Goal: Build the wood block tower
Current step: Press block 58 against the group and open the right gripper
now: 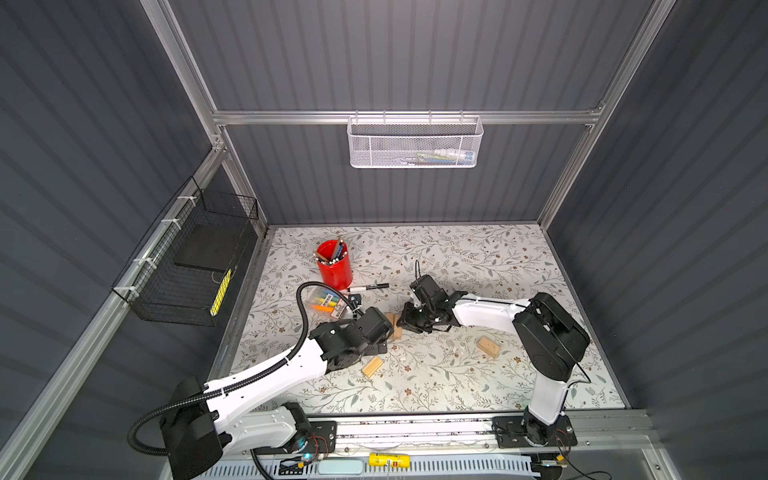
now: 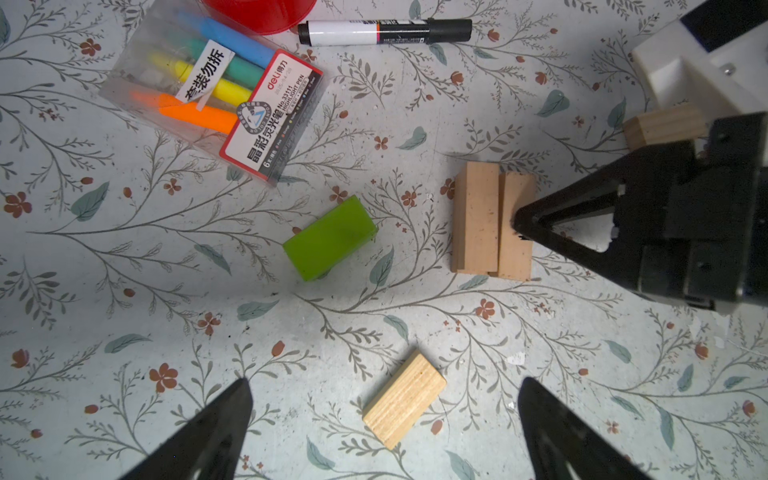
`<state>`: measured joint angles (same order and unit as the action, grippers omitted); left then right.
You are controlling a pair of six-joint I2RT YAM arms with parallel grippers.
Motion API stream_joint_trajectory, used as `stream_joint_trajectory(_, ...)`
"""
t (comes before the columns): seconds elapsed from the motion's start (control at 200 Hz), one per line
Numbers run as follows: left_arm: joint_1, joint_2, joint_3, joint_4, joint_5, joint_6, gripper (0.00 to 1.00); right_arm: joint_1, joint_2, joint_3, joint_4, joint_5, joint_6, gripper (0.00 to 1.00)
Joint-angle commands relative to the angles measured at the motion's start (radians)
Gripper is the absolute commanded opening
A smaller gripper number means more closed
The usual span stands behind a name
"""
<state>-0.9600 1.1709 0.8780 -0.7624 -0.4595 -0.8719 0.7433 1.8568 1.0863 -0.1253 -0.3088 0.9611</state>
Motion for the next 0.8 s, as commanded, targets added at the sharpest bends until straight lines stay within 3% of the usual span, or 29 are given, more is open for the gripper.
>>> stream_joint_trajectory(0.0,0.007,0.0,0.019,-0.012,-0.001,0.012,1.0,-0.003,0.012,0.005,0.004,0.007,-0.013,0.23)
stream_joint_trajectory(0.795,0.009,-0.002,0.024,-0.017,-0.002,0.011,1.0,0.002,-0.067,-0.03,-0.016,0.025,-0.046,0.23)
